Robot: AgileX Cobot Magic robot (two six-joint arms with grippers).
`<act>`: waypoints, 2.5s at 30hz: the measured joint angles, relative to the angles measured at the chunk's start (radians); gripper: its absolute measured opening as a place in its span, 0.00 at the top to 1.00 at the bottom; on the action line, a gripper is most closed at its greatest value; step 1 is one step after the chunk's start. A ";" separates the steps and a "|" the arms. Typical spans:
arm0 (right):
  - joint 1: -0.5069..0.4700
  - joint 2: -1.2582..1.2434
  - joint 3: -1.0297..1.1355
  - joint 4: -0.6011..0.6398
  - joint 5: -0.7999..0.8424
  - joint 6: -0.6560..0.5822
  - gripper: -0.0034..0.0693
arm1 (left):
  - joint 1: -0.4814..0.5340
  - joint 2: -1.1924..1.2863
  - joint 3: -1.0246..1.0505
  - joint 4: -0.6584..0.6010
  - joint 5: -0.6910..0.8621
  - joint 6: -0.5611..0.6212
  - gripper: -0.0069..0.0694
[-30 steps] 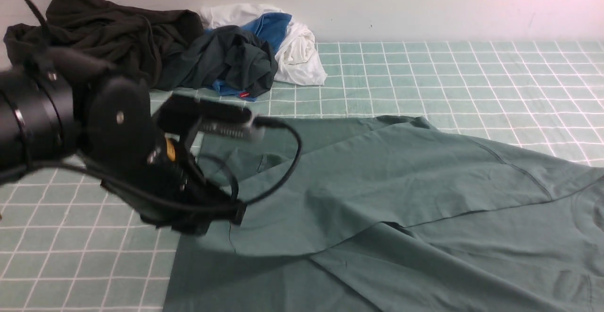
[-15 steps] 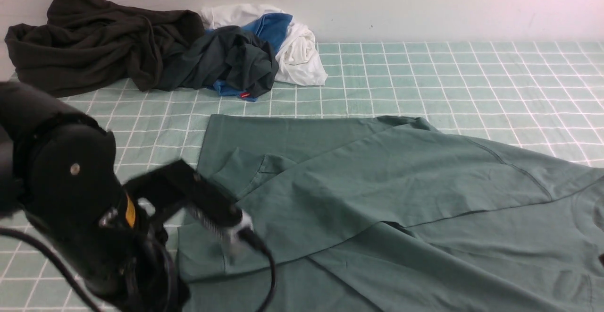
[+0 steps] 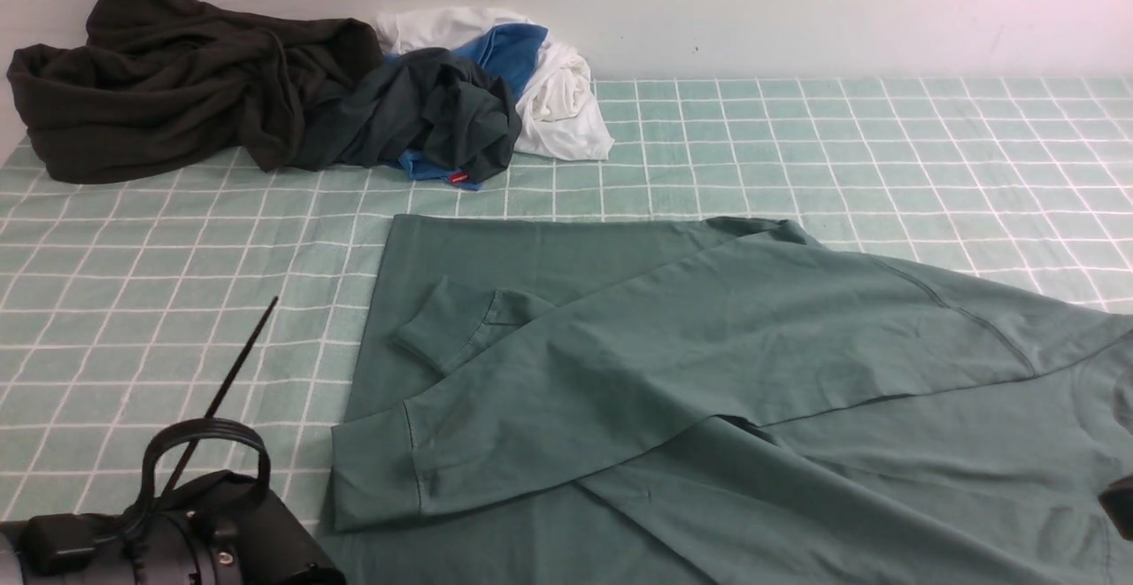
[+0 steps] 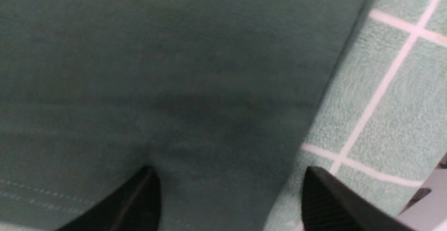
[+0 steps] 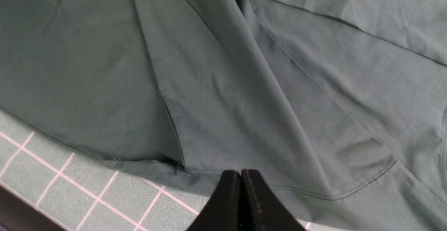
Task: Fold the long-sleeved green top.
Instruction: Use both arms simultaneously to clamp the lower edge of the clothing fabric
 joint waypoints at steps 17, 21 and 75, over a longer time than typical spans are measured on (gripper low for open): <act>0.000 0.000 0.000 0.001 0.002 -0.005 0.97 | -0.006 0.051 -0.063 0.196 0.003 -0.245 0.72; 0.000 0.000 0.000 0.001 0.002 -0.041 0.97 | -0.006 0.051 -0.068 0.174 0.020 -0.257 0.88; 0.153 0.404 0.211 -0.501 -0.237 -0.263 0.93 | 0.066 -0.256 -0.237 0.293 0.363 -0.358 0.90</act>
